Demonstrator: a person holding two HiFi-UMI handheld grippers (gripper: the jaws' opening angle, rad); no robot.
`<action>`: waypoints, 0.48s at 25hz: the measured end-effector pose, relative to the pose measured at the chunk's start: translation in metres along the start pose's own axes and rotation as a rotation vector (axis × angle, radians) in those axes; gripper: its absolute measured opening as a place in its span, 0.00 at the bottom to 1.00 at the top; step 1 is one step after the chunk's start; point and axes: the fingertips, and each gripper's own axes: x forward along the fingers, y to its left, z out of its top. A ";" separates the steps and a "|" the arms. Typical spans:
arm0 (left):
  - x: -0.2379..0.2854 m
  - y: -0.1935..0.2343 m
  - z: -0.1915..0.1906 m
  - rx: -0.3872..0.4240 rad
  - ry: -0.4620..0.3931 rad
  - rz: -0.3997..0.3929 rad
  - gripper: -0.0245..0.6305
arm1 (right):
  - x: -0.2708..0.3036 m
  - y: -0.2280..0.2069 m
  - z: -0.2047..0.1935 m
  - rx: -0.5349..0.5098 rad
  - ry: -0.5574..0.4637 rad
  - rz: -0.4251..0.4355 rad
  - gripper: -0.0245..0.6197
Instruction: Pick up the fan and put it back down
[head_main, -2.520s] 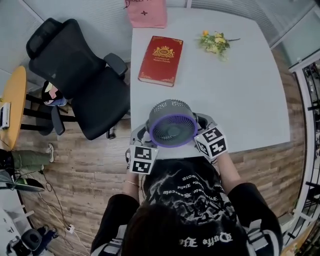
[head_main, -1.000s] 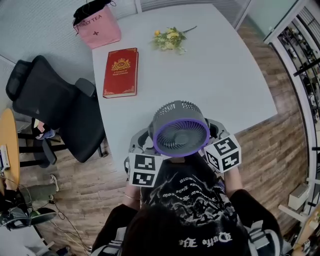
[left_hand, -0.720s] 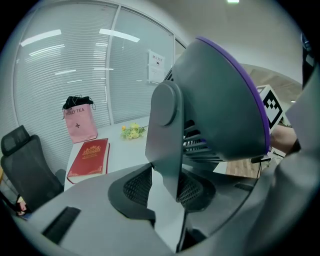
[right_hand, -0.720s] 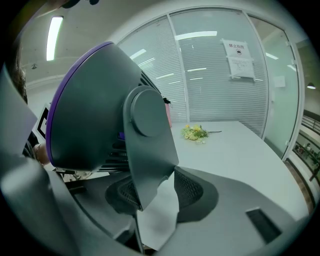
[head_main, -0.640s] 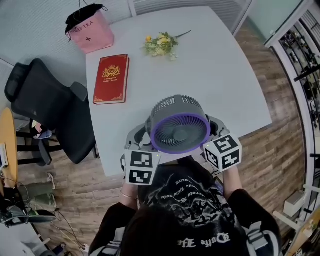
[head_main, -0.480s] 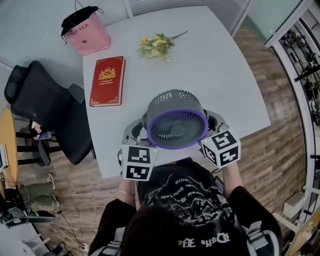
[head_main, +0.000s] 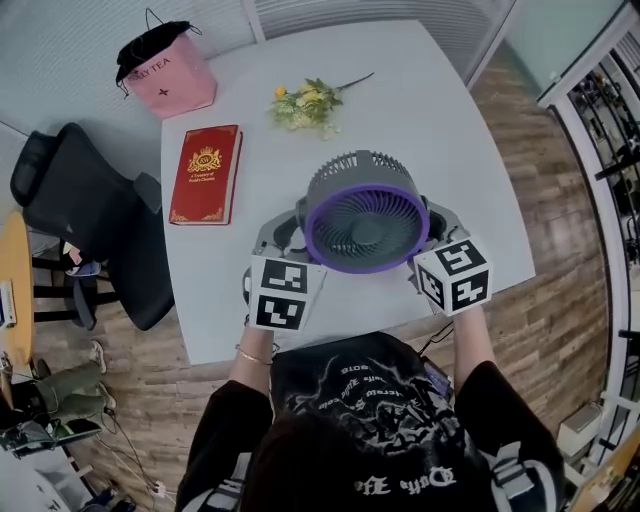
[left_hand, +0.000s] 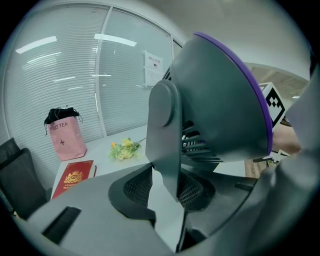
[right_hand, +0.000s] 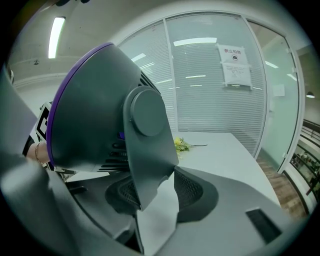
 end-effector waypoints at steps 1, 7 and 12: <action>0.009 0.000 0.003 -0.001 0.002 -0.003 0.23 | 0.004 -0.009 0.000 0.004 0.001 0.000 0.28; 0.069 0.003 0.011 -0.011 0.041 -0.015 0.23 | 0.039 -0.058 -0.006 0.026 0.036 0.003 0.28; 0.118 0.002 0.016 0.015 0.056 -0.016 0.23 | 0.064 -0.098 -0.017 0.033 0.061 0.001 0.28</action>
